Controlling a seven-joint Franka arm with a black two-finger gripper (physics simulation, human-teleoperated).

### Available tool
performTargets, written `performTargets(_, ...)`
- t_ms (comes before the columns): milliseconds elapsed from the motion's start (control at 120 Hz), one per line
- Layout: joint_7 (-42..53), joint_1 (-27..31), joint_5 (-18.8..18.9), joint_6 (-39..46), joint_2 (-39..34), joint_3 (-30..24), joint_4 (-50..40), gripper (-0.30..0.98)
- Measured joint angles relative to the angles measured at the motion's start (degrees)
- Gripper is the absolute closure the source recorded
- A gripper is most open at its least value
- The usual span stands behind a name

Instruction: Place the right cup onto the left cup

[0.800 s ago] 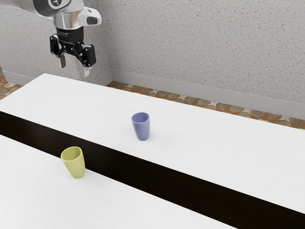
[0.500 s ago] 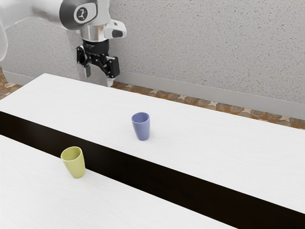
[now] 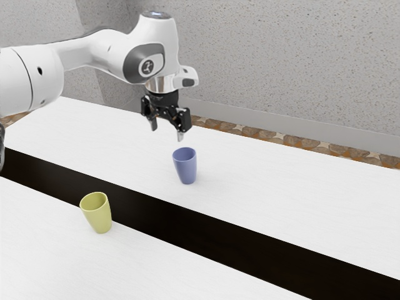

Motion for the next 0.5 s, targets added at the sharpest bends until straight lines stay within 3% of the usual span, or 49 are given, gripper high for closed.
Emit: performTargets(500, -2.2, -2.3, 2.4, 7.8, 11.8, 0.0, 7.2, 0.00)
